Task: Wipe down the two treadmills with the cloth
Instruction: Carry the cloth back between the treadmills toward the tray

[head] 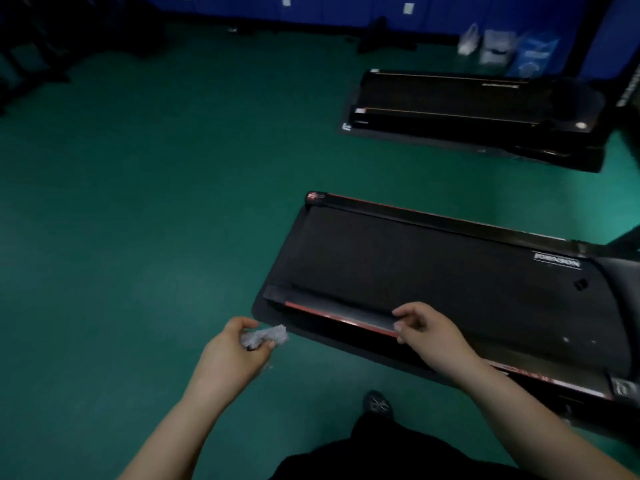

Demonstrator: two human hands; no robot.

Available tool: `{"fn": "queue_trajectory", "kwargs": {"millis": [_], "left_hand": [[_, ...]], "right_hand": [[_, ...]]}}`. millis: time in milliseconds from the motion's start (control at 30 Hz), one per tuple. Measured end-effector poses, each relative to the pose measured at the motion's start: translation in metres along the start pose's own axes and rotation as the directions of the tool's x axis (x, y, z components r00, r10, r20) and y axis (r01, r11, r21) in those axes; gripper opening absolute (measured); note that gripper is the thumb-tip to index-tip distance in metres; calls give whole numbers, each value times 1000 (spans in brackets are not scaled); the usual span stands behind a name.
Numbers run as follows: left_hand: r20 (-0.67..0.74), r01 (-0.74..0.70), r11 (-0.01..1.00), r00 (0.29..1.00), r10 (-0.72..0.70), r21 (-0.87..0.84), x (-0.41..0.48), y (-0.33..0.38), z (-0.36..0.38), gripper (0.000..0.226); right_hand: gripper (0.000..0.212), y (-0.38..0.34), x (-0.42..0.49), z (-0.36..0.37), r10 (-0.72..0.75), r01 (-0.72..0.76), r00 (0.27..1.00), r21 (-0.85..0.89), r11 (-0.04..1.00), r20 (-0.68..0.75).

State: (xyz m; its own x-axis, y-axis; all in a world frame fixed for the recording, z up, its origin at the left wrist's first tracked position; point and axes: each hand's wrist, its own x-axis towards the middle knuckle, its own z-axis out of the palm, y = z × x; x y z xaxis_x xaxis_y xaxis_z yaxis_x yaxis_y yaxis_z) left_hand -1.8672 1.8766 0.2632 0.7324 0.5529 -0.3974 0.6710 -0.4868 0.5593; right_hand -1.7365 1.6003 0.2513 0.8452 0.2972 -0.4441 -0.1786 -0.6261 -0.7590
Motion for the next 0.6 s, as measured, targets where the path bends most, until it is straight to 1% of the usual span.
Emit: {"fn": "queue_trajectory", "kwargs": {"millis": [100, 233, 400, 533, 600], "left_hand": [[-17, 75, 995, 997, -76, -73, 15, -28, -21, 33], [-48, 139, 978, 988, -148, -155, 50, -50, -45, 31], [-60, 198, 960, 975, -213, -200, 120, -57, -84, 27], [-108, 215, 956, 965, -240, -201, 183, -52, -137, 25], [-155, 217, 953, 955, -252, -209, 212, -53, -165, 24]], "right_hand": [[13, -29, 23, 27, -12, 15, 997, -43, 999, 71], [14, -73, 75, 57, -25, 33, 994, -71, 997, 107], [13, -142, 161, 89, -99, 114, 980, -74, 991, 175], [12, -198, 224, 111, -124, 146, 967, -87, 986, 224], [12, -223, 253, 124, -130, 157, 958, -86, 984, 254]]}}
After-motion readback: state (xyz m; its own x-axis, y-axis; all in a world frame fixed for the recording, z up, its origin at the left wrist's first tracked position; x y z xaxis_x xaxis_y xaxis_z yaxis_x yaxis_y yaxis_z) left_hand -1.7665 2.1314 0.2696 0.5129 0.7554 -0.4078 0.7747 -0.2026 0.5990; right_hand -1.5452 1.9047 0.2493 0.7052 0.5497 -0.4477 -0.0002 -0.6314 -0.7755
